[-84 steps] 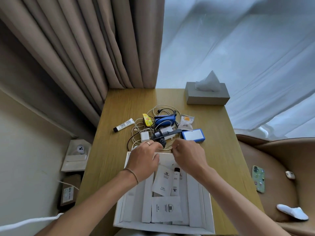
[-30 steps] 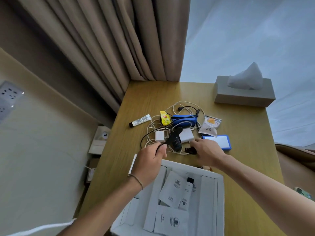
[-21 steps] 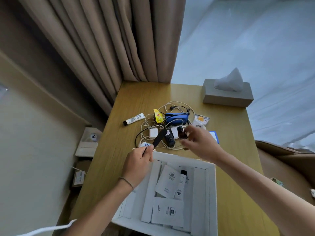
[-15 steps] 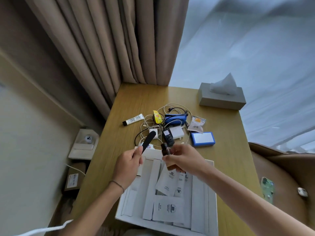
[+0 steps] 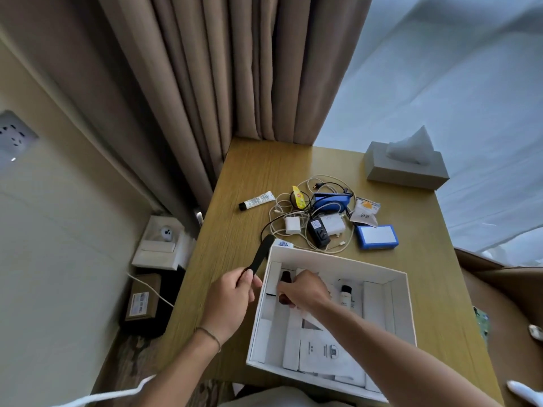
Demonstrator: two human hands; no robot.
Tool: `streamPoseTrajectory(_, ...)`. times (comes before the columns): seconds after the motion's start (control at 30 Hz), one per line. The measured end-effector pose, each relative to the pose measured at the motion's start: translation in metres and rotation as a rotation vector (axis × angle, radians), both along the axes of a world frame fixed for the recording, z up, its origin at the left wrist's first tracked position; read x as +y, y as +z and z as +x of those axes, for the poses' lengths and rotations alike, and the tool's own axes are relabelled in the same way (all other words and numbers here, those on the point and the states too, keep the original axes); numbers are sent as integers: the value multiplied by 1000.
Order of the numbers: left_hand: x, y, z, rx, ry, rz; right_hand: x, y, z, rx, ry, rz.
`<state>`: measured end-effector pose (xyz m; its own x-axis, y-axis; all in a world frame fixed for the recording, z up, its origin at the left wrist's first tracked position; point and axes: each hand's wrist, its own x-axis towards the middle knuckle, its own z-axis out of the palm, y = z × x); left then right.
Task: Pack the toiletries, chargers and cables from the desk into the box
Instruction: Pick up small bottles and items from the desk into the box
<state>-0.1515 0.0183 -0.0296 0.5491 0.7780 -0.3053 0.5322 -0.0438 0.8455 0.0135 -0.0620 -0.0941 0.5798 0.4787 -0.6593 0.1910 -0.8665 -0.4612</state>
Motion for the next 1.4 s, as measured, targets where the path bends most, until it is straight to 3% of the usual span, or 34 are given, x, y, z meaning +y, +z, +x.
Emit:
streamPoseTrajectory(0.23, -2, -1, -11, 57, -46, 159, 15, 0, -3, -259, 112, -52)
streamPoseTrajectory(0.47, -15, 5, 15, 88, -211, 192, -4, 9, 22, -135, 45, 25)
streamPoseTrajectory(0.77, -56, -19, 89, 186, -409, 18, -78, 48, 63, -334, -18, 88)
streamPoseTrajectory(0.97, -90, -46, 137, 300, -480, -157, -120, 63, 79, -346, -104, 49)
streamPoseTrajectory(1.4, -125, -76, 170, 532, -577, 3, -133, 66, 96, -269, -141, 179)
